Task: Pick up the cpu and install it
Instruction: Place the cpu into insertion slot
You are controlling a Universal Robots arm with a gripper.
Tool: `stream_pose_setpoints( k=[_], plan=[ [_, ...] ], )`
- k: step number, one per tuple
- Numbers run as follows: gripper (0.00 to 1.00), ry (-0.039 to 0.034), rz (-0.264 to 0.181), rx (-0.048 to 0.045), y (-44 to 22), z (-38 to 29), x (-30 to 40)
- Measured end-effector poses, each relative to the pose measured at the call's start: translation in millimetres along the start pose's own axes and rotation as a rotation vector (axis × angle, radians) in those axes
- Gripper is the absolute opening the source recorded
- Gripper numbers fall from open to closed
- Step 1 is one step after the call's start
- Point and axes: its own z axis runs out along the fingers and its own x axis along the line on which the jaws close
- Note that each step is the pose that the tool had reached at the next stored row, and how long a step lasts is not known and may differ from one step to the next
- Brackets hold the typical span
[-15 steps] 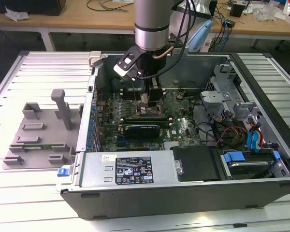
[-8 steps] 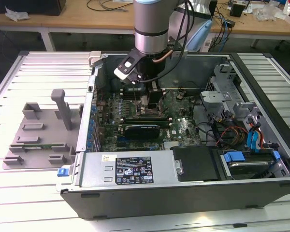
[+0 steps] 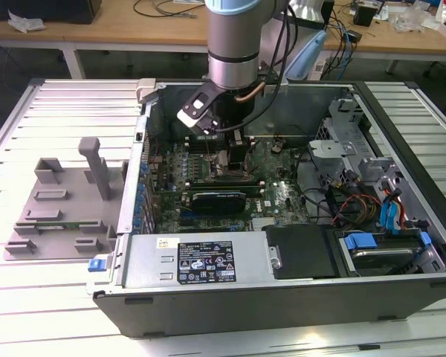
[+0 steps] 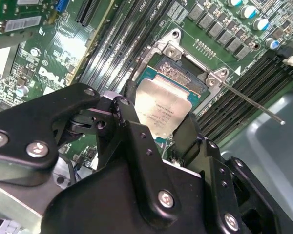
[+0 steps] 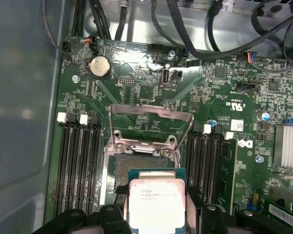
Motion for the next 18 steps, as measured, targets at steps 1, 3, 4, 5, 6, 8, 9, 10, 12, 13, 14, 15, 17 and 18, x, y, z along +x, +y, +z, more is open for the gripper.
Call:
stream_pose_setpoints(
  k=[1, 3, 4, 5, 6, 8, 9, 10, 12, 13, 14, 15, 17, 18],
  plan=[
    [0.55, -0.0004, 0.007, 0.0002, 0.6, 1.1, 0.0],
    [0.55, -0.0010, 0.016, 0.0007, 1.0, 2.0, 0.0],
    [0.55, -0.0010, 0.016, 0.0007, 1.1, 2.0, 0.0],
    [0.55, -0.0013, 0.031, 0.0009, 1.1, 3.2, 0.1],
    [0.55, -0.0029, 0.056, 0.0020, 1.0, 4.5, 0.1],
    [0.55, -0.0035, 0.065, 0.0023, 1.0, 5.8, 2.1],
    [0.55, -0.0034, 0.065, 0.0023, 1.1, 6.9, 4.6],
    [0.55, -0.0033, 0.065, 0.0023, 1.2, 7.7, 5.6],
    [0.55, -0.0034, 0.065, 0.0045, 1.0, 12.2, 7.3],
    [0.55, -0.0033, 0.065, 0.0060, 1.0, 13.7, 7.9],
    [0.55, -0.0034, 0.066, 0.0068, 0.9, 14.4, 8.3],
    [0.55, -0.0034, 0.066, 0.0069, 0.9, 15.1, 8.8],
    [0.55, -0.0033, 0.066, 0.0069, 0.9, 16.5, 9.9],
    [0.55, -0.0032, 0.066, 0.0068, 1.0, 17.8, 11.2]
  ],
)
